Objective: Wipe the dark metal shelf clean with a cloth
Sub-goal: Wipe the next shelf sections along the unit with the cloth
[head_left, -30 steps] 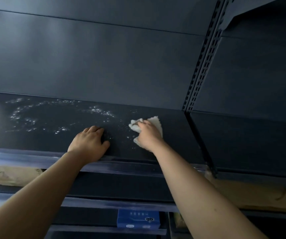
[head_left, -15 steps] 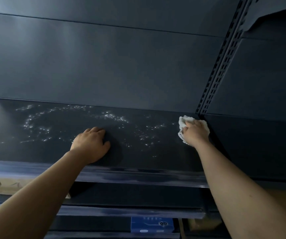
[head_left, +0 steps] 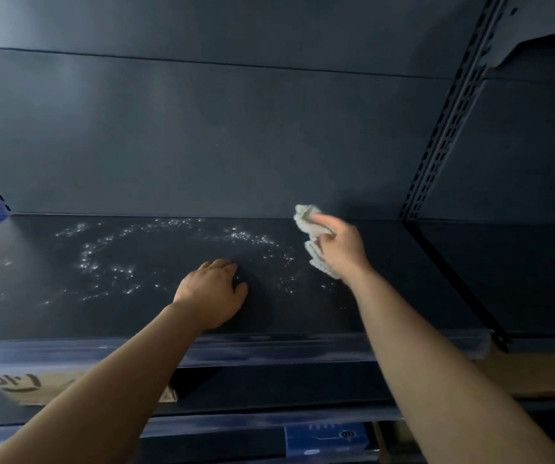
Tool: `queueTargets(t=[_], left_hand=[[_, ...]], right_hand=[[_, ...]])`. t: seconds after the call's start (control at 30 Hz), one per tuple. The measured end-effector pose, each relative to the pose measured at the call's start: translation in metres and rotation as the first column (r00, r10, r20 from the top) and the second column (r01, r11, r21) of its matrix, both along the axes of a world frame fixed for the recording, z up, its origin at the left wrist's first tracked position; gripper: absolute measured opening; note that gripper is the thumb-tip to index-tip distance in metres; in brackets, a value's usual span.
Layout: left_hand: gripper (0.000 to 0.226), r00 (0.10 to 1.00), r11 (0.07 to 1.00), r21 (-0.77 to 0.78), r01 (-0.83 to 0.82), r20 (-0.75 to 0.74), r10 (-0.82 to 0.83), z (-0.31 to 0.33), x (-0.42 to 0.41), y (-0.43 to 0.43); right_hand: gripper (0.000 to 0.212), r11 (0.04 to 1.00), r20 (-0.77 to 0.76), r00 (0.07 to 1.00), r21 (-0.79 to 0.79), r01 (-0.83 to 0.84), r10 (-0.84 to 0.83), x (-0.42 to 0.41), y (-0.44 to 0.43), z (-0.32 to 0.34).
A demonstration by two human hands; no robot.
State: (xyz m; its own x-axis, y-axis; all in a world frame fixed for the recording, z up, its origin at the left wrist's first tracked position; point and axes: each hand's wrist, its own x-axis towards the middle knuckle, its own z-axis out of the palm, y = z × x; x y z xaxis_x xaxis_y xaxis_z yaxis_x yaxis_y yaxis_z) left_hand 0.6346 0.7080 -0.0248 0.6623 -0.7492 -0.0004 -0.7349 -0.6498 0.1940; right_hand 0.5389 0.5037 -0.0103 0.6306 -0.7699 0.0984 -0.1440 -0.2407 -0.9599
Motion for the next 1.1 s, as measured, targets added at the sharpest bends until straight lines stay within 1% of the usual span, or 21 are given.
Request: queueTargets(t=[0.07,0.1,0.13,0.17,0.2,0.23,0.27,0.3,0.37,0.47,0.53,0.57,0.63,0.67,0.77,0.83,0.9,0.93,1.0,1.03,1.1], left_hand=[[0.049,1.000,1.000,-0.012,0.019,0.001,-0.019,-0.001,0.003,0.006],[0.050,1.000,0.999,-0.018,0.028,0.005,-0.028,-0.001,0.005,0.009],[0.051,0.999,0.999,-0.026,0.037,0.007,-0.037,-0.002,0.006,0.011],[0.051,0.999,0.998,-0.033,0.048,0.005,-0.047,-0.002,0.006,0.014],[0.052,0.998,0.998,-0.035,0.059,0.002,-0.059,-0.002,0.007,0.016],[0.052,0.997,0.997,-0.032,0.072,0.001,-0.072,-0.003,0.006,0.018],[0.052,0.997,0.996,-0.022,0.083,0.000,-0.083,-0.003,0.006,0.020],[0.051,0.996,0.996,-0.008,0.089,-0.005,-0.089,-0.003,0.005,0.022],[0.051,0.996,0.996,0.014,0.093,-0.011,-0.093,-0.005,0.003,0.030],[0.048,0.996,0.996,0.007,0.093,-0.002,-0.093,-0.009,0.002,0.045],[0.046,0.997,0.997,-0.011,0.079,-0.001,-0.079,-0.009,0.001,0.055],[0.047,0.997,0.997,-0.014,0.071,0.004,-0.071,-0.009,0.001,0.061],[0.048,0.998,0.999,-0.011,0.053,0.030,-0.052,-0.010,0.004,0.073],[0.048,0.998,0.999,-0.014,0.042,0.044,-0.042,-0.011,0.007,0.079],[0.044,0.999,0.999,-0.040,0.008,0.037,-0.007,-0.016,0.014,0.095],[0.042,1.000,0.998,-0.060,0.013,0.021,-0.012,-0.018,0.014,0.098],[0.043,0.999,0.996,-0.081,0.032,0.026,-0.030,-0.019,0.012,0.097],[0.044,0.999,0.996,-0.087,0.036,0.027,-0.033,-0.019,0.011,0.096],[0.044,0.999,0.996,-0.082,0.038,0.023,-0.036,-0.019,0.011,0.095],[0.045,0.999,0.997,-0.074,0.036,0.017,-0.035,-0.018,0.012,0.094],[0.046,0.999,0.998,-0.054,0.032,0.005,-0.032,-0.017,0.013,0.094]], right_hand=[[0.051,0.994,0.001,0.994,0.004,0.110,-0.110,-0.030,-0.021,0.009],[0.044,0.986,-0.024,0.986,0.024,0.166,-0.165,-0.048,-0.034,0.010],[0.034,0.970,-0.082,0.972,0.081,0.228,-0.221,-0.063,-0.042,0.007],[0.029,0.959,-0.203,0.946,0.074,0.273,-0.254,-0.078,-0.048,0.000],[0.031,0.962,-0.370,0.889,-0.062,0.267,-0.270,-0.089,-0.054,-0.011],[0.039,0.951,-0.503,0.814,-0.244,0.189,-0.291,-0.095,-0.054,-0.019],[0.045,0.916,-0.557,0.765,-0.387,0.106,-0.323,-0.095,-0.050,-0.026],[0.048,0.879,-0.556,0.762,-0.474,0.039,-0.334,-0.091,-0.040,-0.029],[0.049,0.827,-0.579,0.762,-0.552,-0.104,-0.290,-0.075,-0.016,-0.033],[0.047,0.779,-0.600,0.773,-0.579,-0.242,-0.206,-0.042,0.026,-0.035],[0.045,0.719,-0.583,0.806,-0.603,-0.346,-0.102,-0.023,0.059,-0.036],[0.043,0.718,-0.554,0.832,-0.590,-0.370,-0.027,-0.013,0.074,-0.037],[0.047,0.863,-0.451,0.887,-0.405,-0.302,0.099,-0.005,0.106,-0.025],[0.051,0.921,-0.374,0.923,-0.320,-0.222,0.092,-0.004,0.114,-0.018],[0.053,0.979,-0.128,0.991,-0.195,-0.053,0.028,-0.028,0.110,-0.004],[0.054,0.993,-0.073,0.995,-0.098,0.065,-0.073,-0.055,0.086,-0.004],[0.052,0.979,-0.163,0.966,-0.022,0.200,-0.201,-0.081,0.059,-0.012],[0.049,0.972,-0.255,0.938,-0.059,0.229,-0.236,-0.089,0.052,-0.017],[0.046,0.947,-0.468,0.848,-0.303,0.111,-0.249,-0.089,0.051,-0.021],[0.047,0.920,-0.516,0.820,-0.390,0.034,-0.249,-0.083,0.060,-0.020],[0.048,0.906,-0.541,0.819,-0.419,-0.062,-0.194,-0.065,0.079,-0.018]])
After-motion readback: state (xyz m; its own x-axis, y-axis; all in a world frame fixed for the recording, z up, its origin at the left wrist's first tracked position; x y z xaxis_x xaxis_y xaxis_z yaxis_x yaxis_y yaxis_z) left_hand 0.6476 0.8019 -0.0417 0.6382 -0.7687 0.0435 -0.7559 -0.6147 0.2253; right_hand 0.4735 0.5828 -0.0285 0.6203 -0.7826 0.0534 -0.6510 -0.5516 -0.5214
